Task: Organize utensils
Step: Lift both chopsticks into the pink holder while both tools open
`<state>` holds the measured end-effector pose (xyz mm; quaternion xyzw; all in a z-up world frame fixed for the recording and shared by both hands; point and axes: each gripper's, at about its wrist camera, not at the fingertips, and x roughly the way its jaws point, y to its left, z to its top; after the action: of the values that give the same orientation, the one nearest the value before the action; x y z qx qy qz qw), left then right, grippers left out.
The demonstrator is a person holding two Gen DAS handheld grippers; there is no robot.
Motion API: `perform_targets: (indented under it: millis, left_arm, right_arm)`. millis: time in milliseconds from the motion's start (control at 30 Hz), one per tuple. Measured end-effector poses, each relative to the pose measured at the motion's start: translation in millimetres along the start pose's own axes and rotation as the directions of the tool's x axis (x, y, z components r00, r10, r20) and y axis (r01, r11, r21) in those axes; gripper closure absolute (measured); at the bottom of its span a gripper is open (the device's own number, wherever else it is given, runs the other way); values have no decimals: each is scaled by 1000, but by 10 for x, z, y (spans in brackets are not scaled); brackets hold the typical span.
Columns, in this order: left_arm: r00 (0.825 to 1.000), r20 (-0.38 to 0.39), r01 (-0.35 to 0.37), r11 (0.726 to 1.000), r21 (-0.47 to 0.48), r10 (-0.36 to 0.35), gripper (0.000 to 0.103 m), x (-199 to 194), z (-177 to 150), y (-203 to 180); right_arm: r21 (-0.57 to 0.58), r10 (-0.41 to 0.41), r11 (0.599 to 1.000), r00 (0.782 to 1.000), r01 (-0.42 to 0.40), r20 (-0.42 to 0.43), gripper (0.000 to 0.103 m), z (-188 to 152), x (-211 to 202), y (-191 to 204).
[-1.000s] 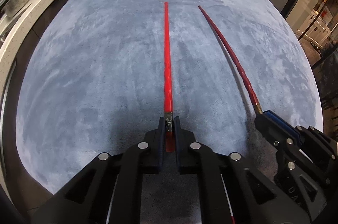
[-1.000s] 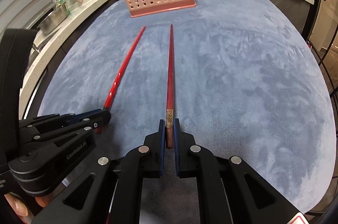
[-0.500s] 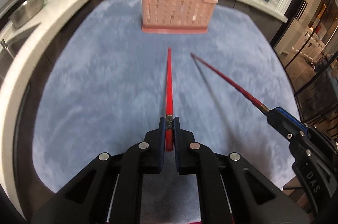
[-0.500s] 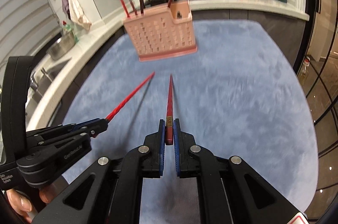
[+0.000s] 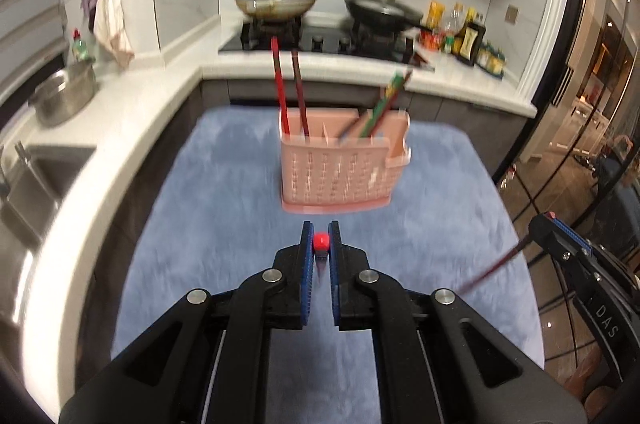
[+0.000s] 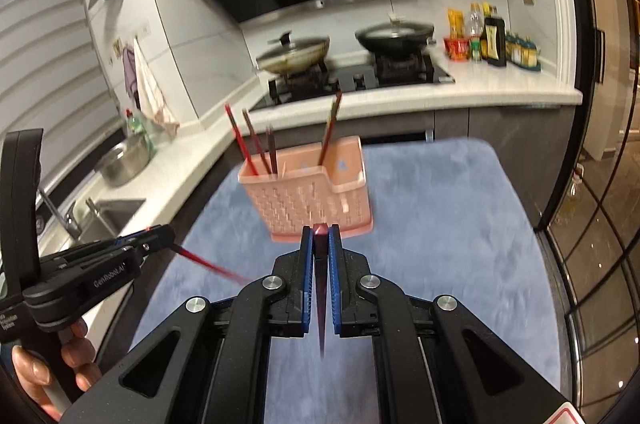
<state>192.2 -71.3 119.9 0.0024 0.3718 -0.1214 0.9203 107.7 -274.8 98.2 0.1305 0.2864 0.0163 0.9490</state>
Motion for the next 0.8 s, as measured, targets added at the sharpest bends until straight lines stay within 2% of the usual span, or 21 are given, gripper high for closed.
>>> perform_targets:
  millis: [400, 800]
  left_arm:
    - [991, 137, 0, 1000, -9, 1, 96, -239, 1017, 106]
    - [973, 231, -3, 1000, -28, 10, 96, -165, 1790, 142]
  right_arm:
    - [4, 16, 1000, 993, -16, 117, 96, 888, 33, 95]
    - [-37, 1, 999, 979, 7, 202, 96, 1831, 323, 308]
